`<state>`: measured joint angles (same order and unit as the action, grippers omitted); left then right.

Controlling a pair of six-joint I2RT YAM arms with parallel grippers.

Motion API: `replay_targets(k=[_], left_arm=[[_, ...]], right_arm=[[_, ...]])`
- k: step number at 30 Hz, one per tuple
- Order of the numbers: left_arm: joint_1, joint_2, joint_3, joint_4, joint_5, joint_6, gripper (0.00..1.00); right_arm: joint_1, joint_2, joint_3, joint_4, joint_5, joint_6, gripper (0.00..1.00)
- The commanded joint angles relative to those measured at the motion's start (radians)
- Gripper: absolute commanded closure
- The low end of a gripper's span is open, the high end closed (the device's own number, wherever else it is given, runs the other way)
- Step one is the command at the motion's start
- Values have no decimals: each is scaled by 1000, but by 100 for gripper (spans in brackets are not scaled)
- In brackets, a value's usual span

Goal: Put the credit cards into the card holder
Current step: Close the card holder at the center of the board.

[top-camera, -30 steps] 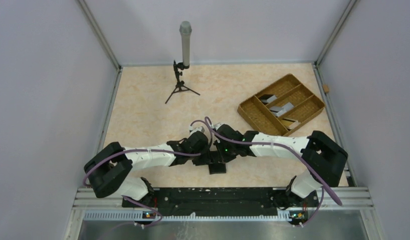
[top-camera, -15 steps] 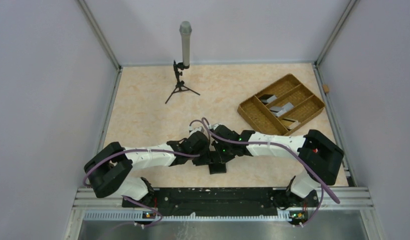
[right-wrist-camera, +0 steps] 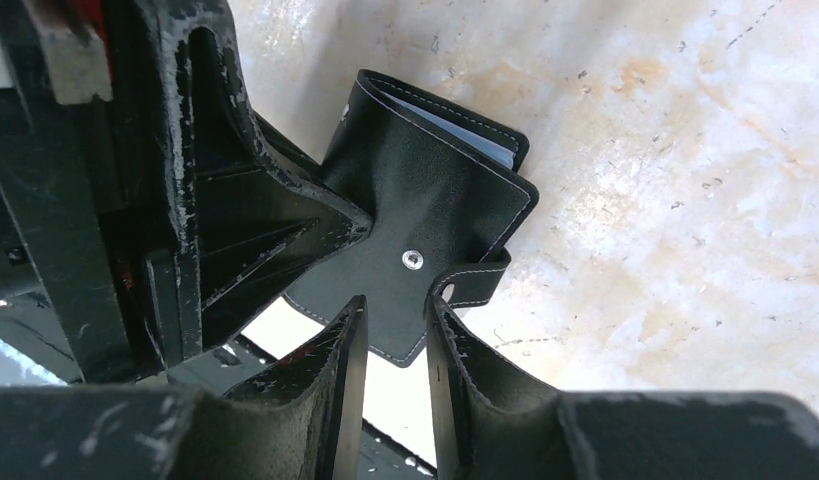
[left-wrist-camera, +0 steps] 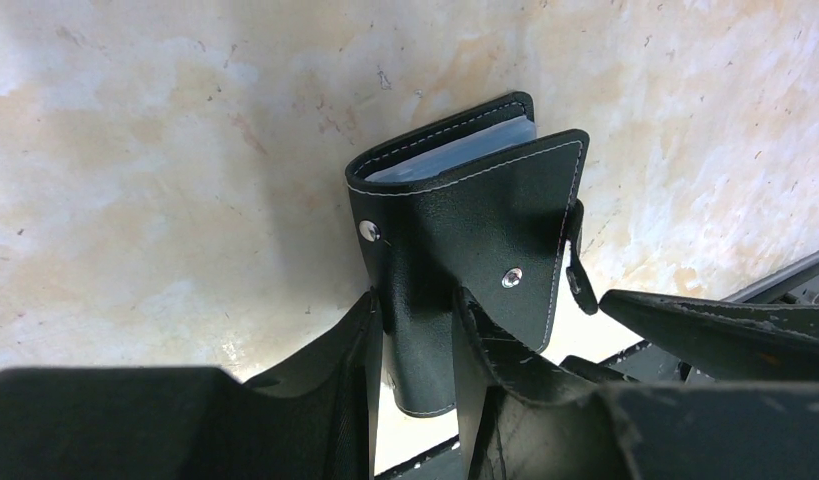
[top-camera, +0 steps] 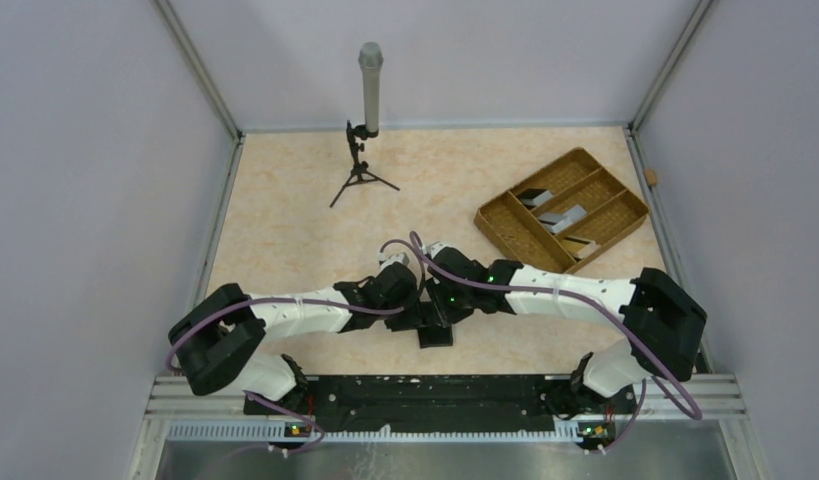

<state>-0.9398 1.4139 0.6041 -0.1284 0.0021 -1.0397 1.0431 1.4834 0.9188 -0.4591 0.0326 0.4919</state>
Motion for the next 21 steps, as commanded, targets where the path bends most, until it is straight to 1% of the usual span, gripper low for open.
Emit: replay_targets(k=[1,7,13,20,21], left_arm=[[-8,49,-19,-73,-36,32,67],[-7,48,-21,-73,-37,32,67],[-8,49,-21,-73,-37,32,67],[-8,46,-24,-72,-37,30,67],[-8,46,-23,-73,-37,30,67]], right_arm=[[15,-34,48,-3,32,1,73],[17,-7,64,-60,86,4,74],[17,-2,56,-51,92,5,79],[16,17,51,-54,96,7,80],[17,17,50,-54,96,7,82]])
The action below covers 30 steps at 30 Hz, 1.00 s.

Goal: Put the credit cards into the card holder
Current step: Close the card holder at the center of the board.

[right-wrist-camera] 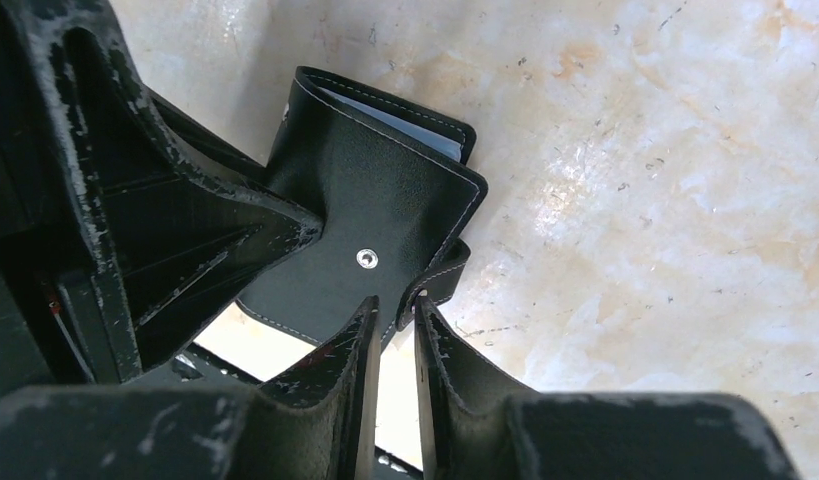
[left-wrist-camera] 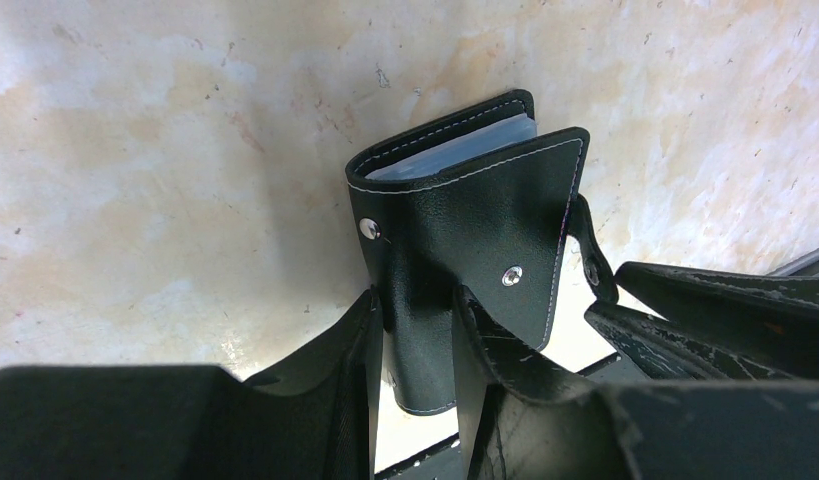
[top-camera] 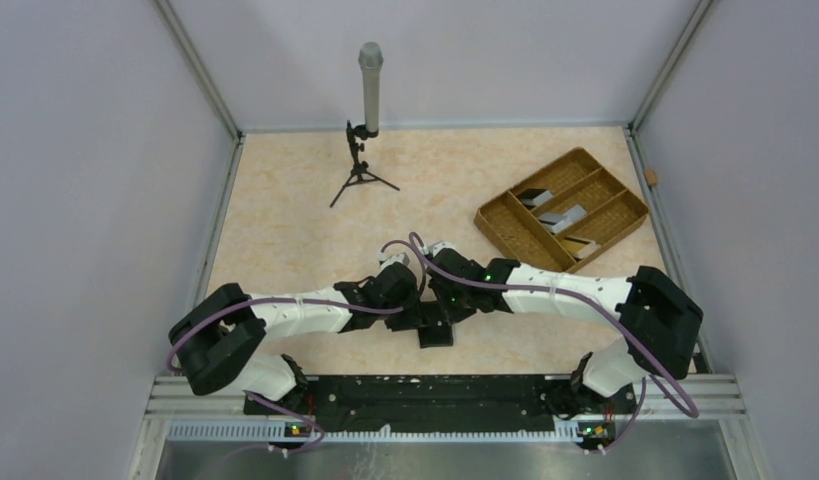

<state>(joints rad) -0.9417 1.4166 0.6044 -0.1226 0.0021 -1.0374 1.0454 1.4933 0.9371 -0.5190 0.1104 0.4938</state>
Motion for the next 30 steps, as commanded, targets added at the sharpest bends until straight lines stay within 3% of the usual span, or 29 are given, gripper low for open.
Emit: replay_targets(k=[1,11,30], left_arm=[[-7,44,-23,-78,-37,28,67],[-8,47,-24,-78,-37,27,67],[-12,38,-31,-74,-41,20,67]], right_arm=[[15,7,32,7,18,6,85],[14,14,25,1,14,8,90],[15,32,7,-31,94,38,90]])
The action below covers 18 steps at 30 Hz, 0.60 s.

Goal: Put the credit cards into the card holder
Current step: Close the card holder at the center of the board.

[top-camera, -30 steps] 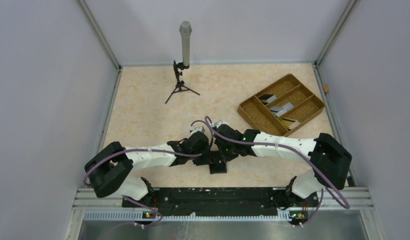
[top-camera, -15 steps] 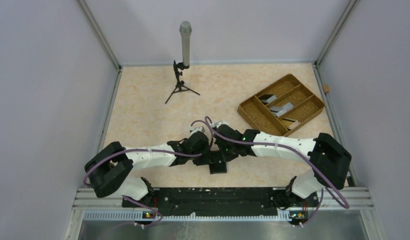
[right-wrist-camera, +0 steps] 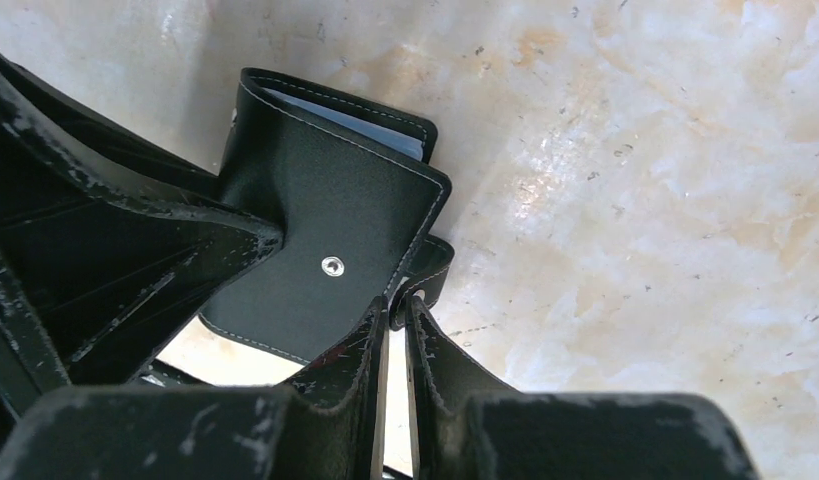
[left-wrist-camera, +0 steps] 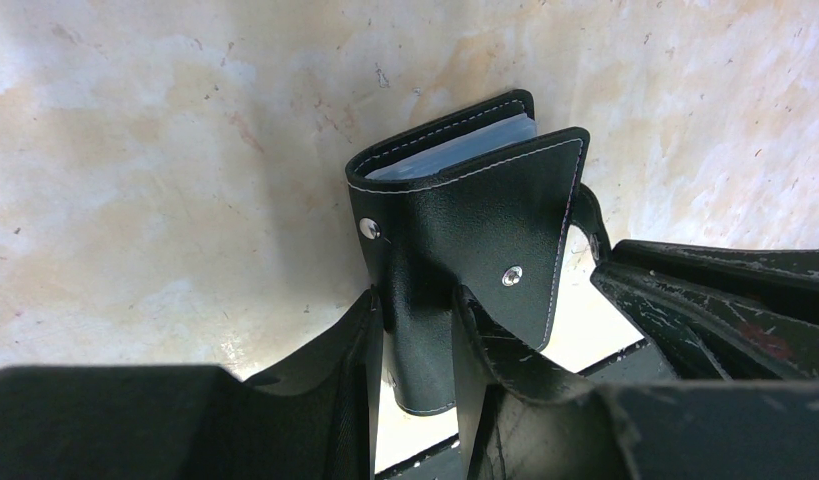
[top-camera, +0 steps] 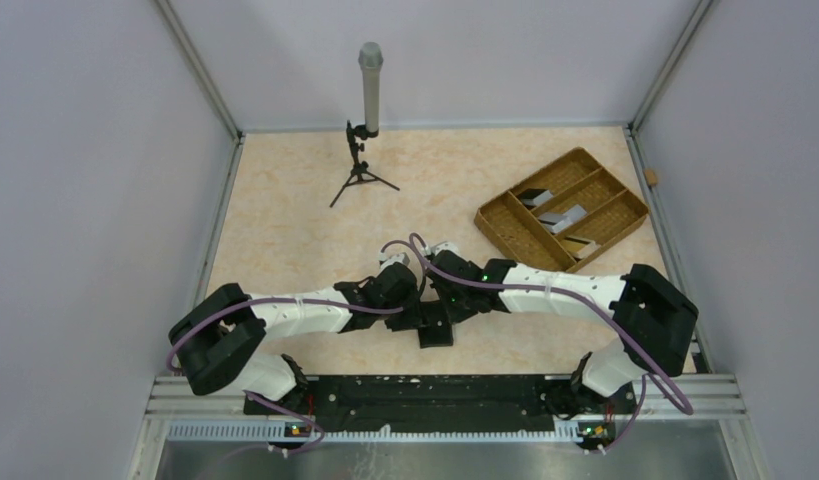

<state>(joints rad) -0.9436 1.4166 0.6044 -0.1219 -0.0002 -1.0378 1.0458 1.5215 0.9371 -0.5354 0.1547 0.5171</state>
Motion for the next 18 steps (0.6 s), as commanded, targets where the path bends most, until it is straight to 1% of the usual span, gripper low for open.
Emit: replay_targets(k=[1,12,13,16,18], left_arm=[[-11,37,-31,-74,-38,19,67],[-10,45,-27,-71,-35,21,67],[-11,45,-27,-71,-35,21,67],[-11,45,-26,-71,-35,22,67],[-11,45,-27,-70,-37,22,67]], right_arm=[[13,2,8,-18,55,16,90],[13,0,9,-43,77,23,88],[13,-2,9,-45,82,24,90],[14,-14,4,-31,72,31,100],[13,-32,-5,-2,46,36,100]])
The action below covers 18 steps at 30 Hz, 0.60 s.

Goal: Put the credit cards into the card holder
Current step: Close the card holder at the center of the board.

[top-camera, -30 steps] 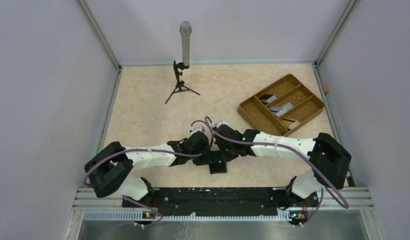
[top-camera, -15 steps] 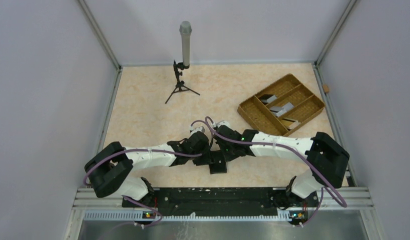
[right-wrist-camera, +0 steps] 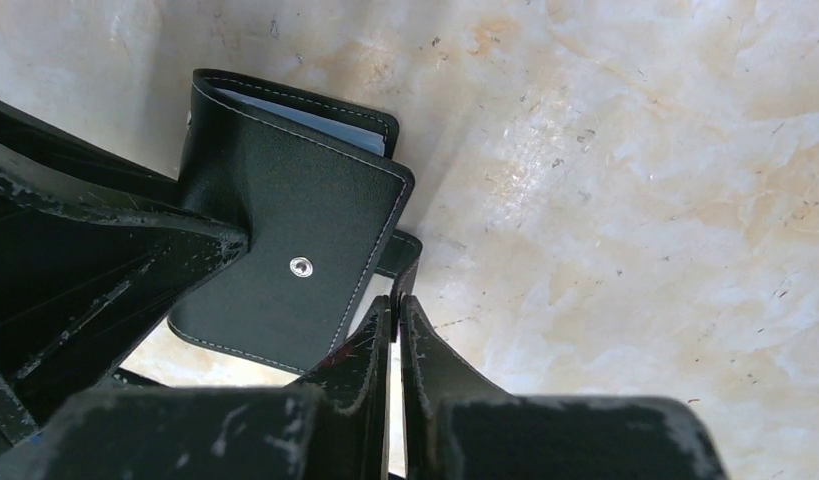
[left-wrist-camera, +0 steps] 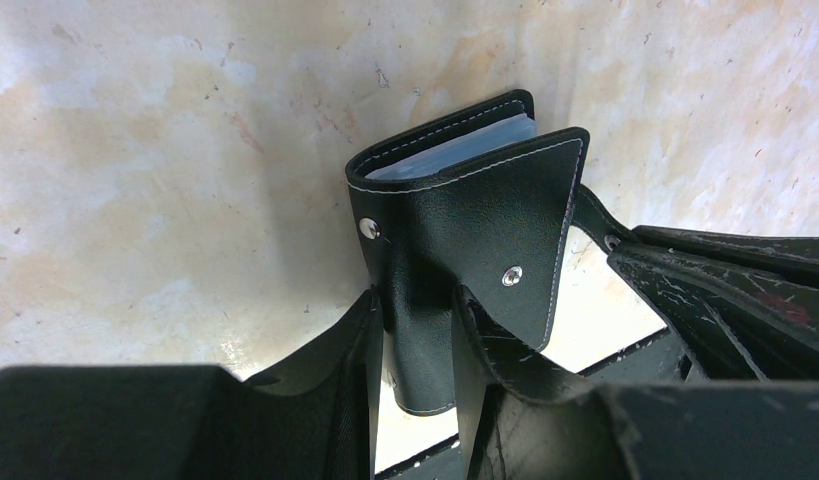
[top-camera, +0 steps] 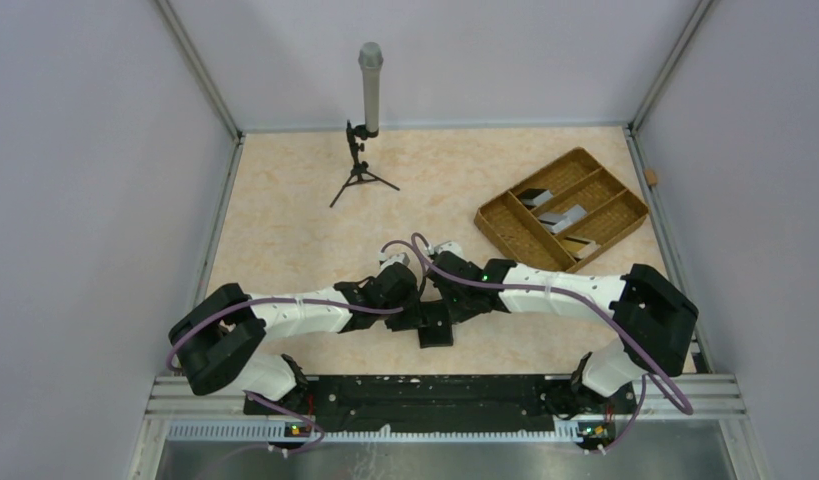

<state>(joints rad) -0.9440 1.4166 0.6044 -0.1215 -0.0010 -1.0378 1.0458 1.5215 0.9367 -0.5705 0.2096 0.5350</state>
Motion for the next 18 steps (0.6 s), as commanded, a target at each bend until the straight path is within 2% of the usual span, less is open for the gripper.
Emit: replay_targets(k=[1,5,11,14,18], left_arm=[[-10,45,-27,-70,-35,22,67],[-11,46,-27,-66,-32,24,67],[-11,54,-25,-54,-24,27,67],[-10,60,-26,-45,-18,27,67],[-10,64,-25,-41,-14,27,67]], right_arm=[[14,-47,-13,57,-31,16,100],[13,-56,-45,162,-143,17,100],[13,-1,-49,221,-234,6,100],[13,16,-54,250,-251,11,100],[13,60,-30,201,-217,9,100]])
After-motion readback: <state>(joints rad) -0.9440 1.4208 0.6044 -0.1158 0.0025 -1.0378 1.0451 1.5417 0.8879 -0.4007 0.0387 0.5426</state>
